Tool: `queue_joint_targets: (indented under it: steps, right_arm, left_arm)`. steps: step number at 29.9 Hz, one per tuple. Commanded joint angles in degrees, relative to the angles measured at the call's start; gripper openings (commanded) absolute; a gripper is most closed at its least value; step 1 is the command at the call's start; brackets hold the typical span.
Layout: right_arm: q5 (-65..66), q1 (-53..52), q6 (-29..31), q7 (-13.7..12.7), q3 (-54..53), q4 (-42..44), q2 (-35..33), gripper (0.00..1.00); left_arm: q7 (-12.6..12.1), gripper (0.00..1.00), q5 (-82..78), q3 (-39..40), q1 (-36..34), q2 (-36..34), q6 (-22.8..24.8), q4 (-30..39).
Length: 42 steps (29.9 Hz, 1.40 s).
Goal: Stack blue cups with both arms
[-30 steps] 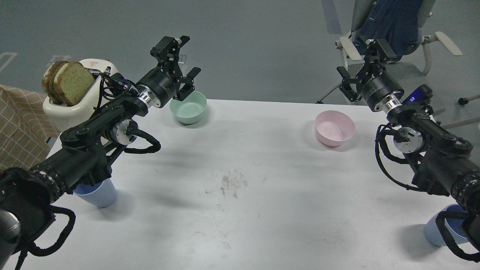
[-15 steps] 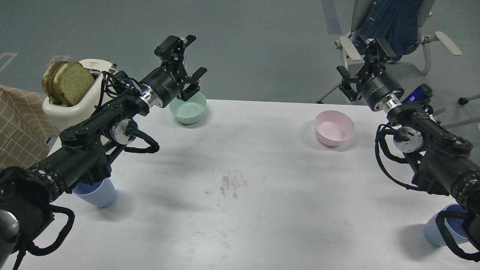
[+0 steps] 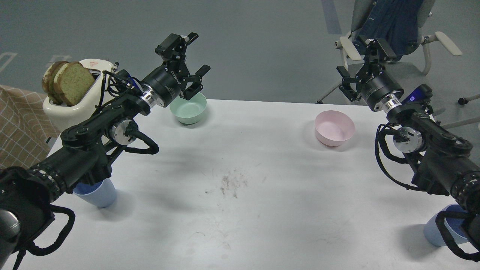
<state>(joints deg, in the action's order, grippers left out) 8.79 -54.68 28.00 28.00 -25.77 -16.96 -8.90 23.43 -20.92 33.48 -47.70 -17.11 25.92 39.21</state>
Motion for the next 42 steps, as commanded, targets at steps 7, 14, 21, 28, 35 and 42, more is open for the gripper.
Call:
queue_joint_targets:
  steps: [7,14,21,28,35,42]
  right_arm:
    - [0.0,-0.2,0.0,0.0,-0.1,0.0,0.3,1.00]
    - [0.0,-0.5,0.0,0.0,0.0,0.0,0.0,1.00]
    - [0.0,-0.8,0.0,0.0,0.0,-0.2,-0.4,1.00]
    - [0.0,-0.6,0.0,0.0,0.0,-0.3,-0.4,1.00]
    - [0.0,-0.4,0.0,0.0,0.0,-0.3,-0.3,1.00]
    - [0.0,-0.2,0.0,0.0,0.0,-0.6,-0.2,1.00]
  left_arm:
    - [0.1,0.98,0.0,0.0,-0.1,0.1,0.0,0.1]
    - [0.1,0.98,-3.8,-0.2,-2.2,-3.4,1.0,4.2]
    - [0.0,0.98,-29.4,-0.1,-2.8,-21.6,1.1,25.3]
    - [3.1,0.97,-53.8,-0.3,2.4,-45.3,0.3,44.0]
    - [4.6,0.97,-70.4,-0.8,11.7,-58.6,-4.9,45.8]
    - [4.6,0.97,-75.5,-10.3,15.9,-62.8,-13.4,45.5]
